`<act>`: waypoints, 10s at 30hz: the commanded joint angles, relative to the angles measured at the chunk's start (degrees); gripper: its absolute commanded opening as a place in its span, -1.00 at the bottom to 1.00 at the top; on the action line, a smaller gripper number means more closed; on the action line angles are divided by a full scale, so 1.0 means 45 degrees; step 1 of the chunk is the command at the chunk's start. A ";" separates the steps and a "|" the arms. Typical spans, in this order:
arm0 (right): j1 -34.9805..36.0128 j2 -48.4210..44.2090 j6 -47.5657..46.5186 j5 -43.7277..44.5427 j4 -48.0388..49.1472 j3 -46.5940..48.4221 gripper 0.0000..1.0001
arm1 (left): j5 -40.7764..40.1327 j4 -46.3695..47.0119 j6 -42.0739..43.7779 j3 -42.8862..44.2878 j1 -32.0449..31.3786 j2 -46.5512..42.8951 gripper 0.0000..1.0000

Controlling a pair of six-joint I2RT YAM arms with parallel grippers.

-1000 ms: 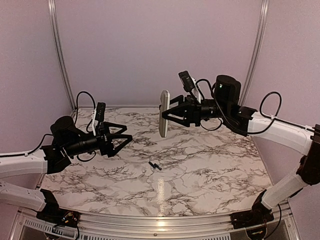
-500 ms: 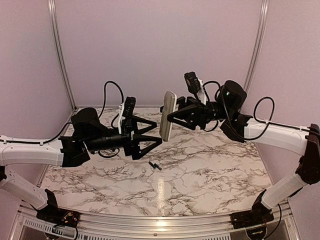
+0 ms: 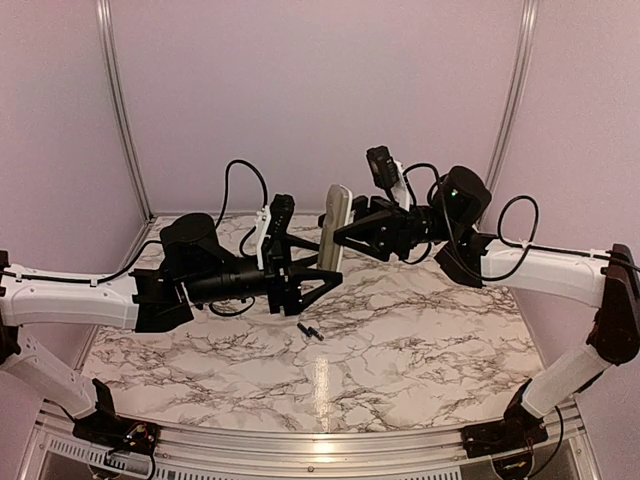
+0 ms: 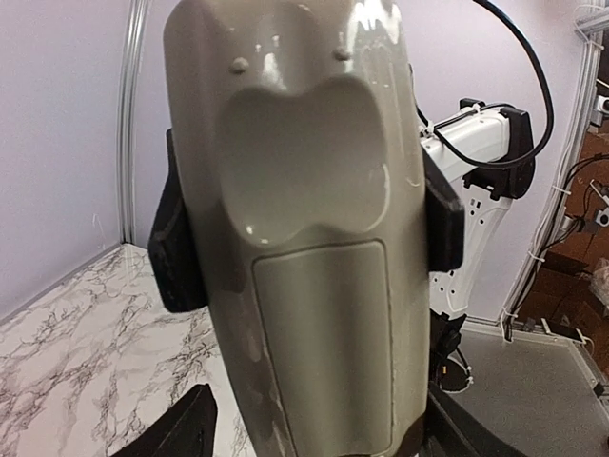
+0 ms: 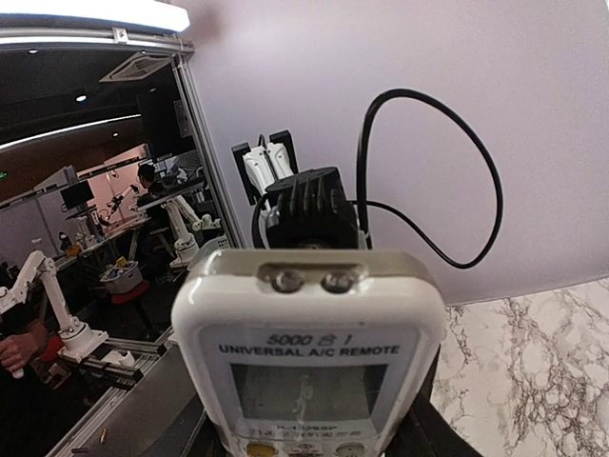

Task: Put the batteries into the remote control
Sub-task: Pass from the right arm to the left, then pass from the left arm to the right, then remove the battery cover from the remote control.

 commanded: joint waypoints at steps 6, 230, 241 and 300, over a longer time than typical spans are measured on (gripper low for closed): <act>0.0052 0.0150 0.0325 -0.0261 0.0576 -0.0014 -0.48 | -0.0945 0.0159 0.0085 0.0091 -0.0069 -0.0222 -0.02; 0.0637 0.3378 -0.0316 0.1920 -1.0523 0.1245 -1.00 | -0.6846 -0.5845 1.0608 -0.0769 -0.2887 0.0624 0.08; 0.0681 0.3253 -0.0222 0.1817 -1.0473 0.1266 -1.00 | -0.7156 -0.6245 1.0847 -0.0521 -0.2866 0.1267 0.06; -0.0796 0.3113 0.0975 0.1712 -0.9430 0.0304 -1.00 | -0.8734 -0.4790 1.1754 -0.1391 -0.3120 0.1104 -0.09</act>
